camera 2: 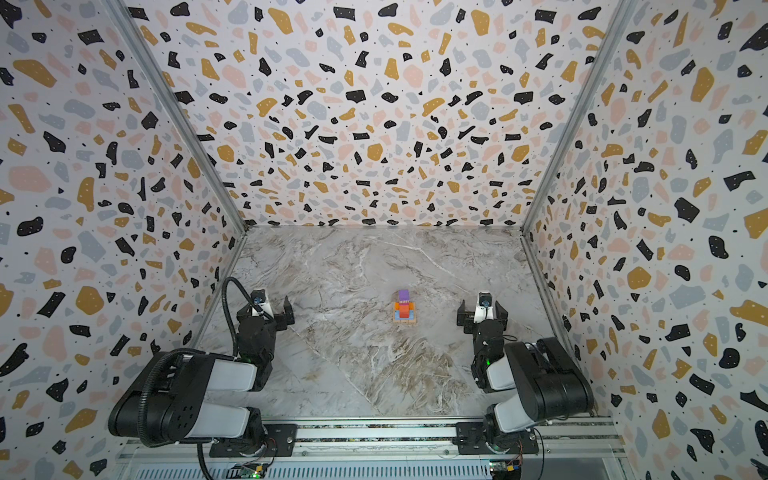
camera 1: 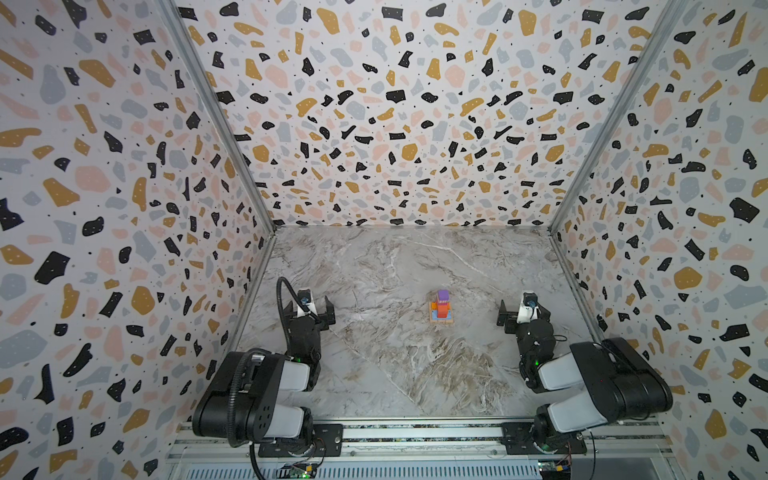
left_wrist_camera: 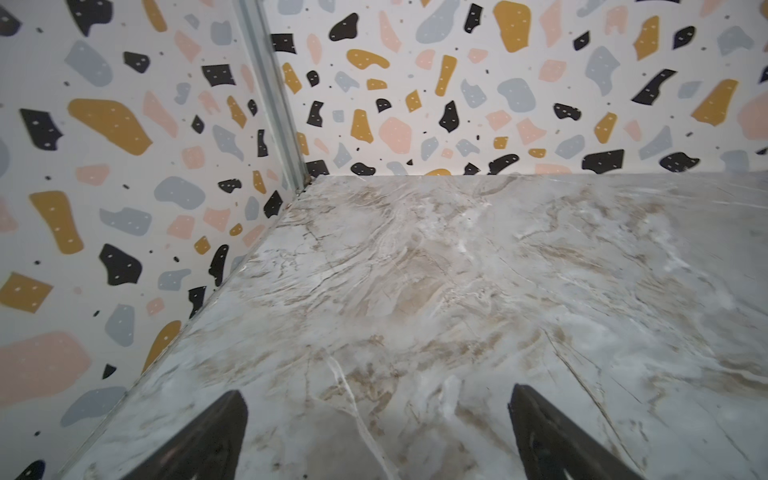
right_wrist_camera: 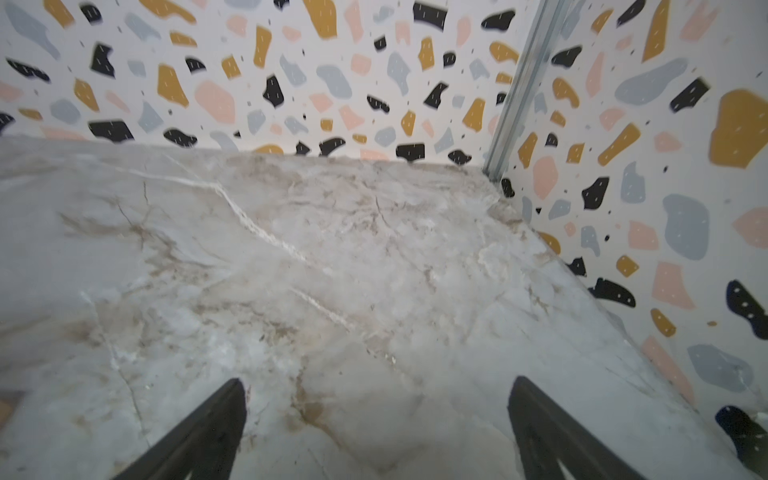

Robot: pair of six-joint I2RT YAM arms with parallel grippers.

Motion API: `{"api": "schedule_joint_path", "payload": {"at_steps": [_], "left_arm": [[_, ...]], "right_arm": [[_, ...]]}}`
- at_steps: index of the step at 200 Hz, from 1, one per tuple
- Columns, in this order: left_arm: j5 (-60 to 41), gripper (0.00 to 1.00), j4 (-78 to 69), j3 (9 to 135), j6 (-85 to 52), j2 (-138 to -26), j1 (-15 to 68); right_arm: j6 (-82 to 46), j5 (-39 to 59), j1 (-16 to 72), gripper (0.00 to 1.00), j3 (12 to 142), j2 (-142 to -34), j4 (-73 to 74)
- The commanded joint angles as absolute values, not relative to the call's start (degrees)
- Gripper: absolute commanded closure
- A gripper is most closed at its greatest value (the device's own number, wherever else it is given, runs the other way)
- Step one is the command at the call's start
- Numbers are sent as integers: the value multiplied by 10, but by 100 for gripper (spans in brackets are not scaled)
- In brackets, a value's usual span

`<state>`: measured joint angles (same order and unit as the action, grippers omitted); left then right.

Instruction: Build the wood block tower

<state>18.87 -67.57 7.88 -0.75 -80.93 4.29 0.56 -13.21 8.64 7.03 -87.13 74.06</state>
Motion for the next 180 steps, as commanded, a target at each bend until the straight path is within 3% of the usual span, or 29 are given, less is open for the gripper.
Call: {"api": "schedule_joint_path", "payload": {"at_steps": [1, 23, 62, 180], "left_arm": [[228, 0, -719, 87, -35, -811, 37], [138, 0, -704, 94, 7, -810, 39], [230, 0, -703, 92, -36, -808, 38], [232, 0, -702, 92, -31, -806, 40]], "right_arm": [[1, -72, 60, 1, 117, -851, 712], [-4, -66, 53, 1, 121, -854, 709], [-3, -67, 53, 1, 117, -853, 716], [-3, -67, 53, 1, 118, -854, 715]]}}
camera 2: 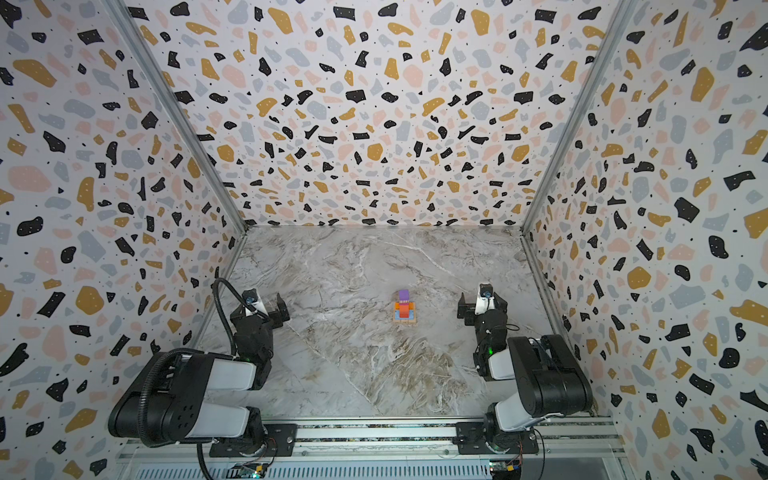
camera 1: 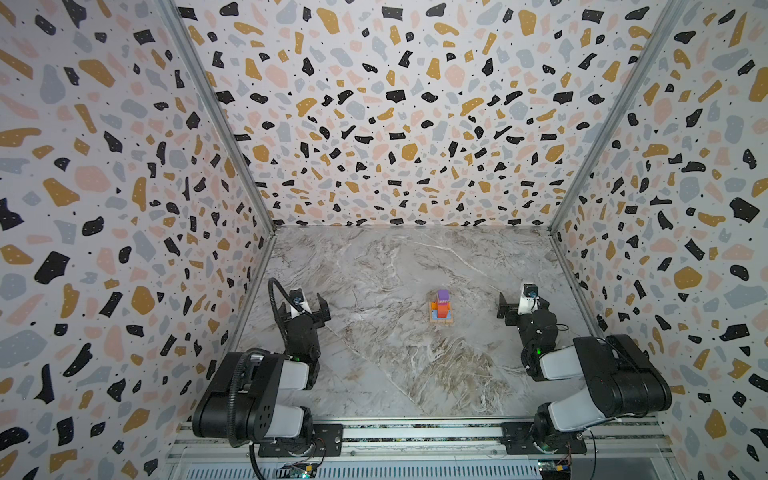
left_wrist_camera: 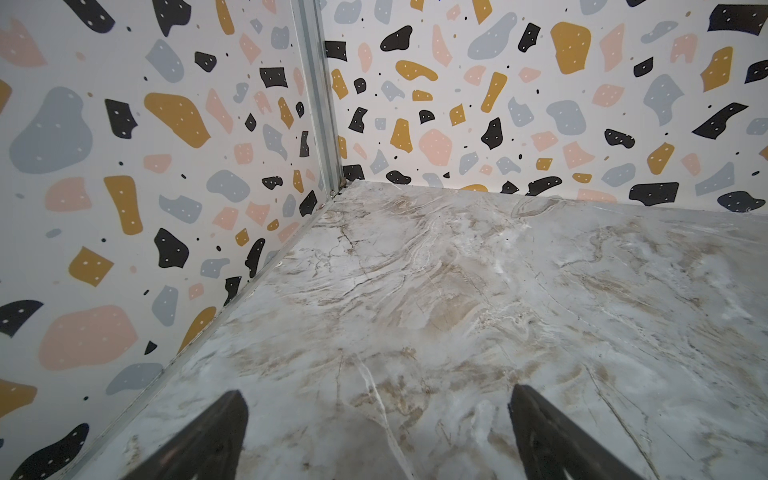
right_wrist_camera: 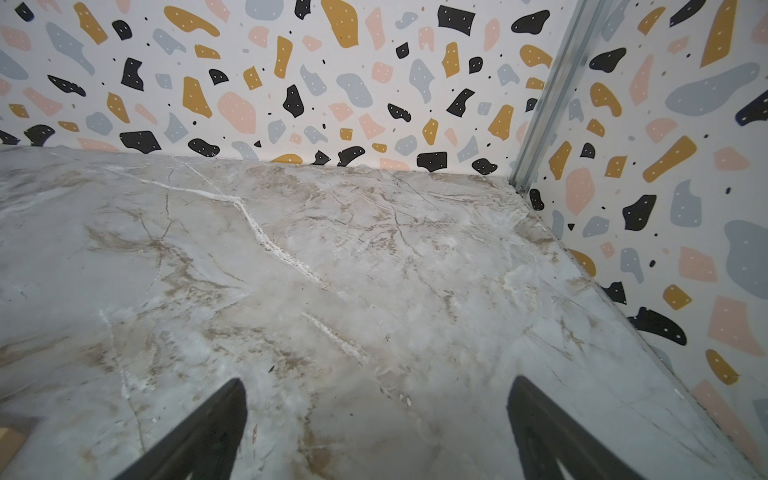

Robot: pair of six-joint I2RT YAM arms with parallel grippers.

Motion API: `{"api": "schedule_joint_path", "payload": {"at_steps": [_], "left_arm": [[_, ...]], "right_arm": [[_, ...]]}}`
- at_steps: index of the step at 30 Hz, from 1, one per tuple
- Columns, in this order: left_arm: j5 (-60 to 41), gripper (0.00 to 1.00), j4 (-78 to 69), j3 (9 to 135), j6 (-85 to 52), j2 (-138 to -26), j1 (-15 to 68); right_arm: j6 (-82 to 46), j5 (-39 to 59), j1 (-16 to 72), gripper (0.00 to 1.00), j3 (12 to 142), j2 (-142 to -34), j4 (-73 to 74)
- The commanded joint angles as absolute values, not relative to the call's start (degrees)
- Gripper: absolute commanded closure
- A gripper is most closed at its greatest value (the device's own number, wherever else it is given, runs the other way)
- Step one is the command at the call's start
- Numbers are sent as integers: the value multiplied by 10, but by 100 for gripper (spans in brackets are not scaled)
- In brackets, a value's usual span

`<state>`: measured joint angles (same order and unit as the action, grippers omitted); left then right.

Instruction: Build the wood block tower

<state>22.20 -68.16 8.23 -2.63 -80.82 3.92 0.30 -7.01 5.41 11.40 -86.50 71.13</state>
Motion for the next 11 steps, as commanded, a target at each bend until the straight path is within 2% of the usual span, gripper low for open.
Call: {"api": "schedule_joint_path", "payload": {"at_steps": [1, 9, 11], "left_arm": [[232, 0, -702, 92, -30, -805, 40], [232, 0, -702, 92, -31, -805, 40], [233, 0, -702, 92, -30, -806, 40]], "right_arm": [[-3, -67, 53, 1, 119, -854, 715], [-3, -67, 53, 1, 118, -853, 713], [-19, -98, 53, 1, 109, -851, 727]]}}
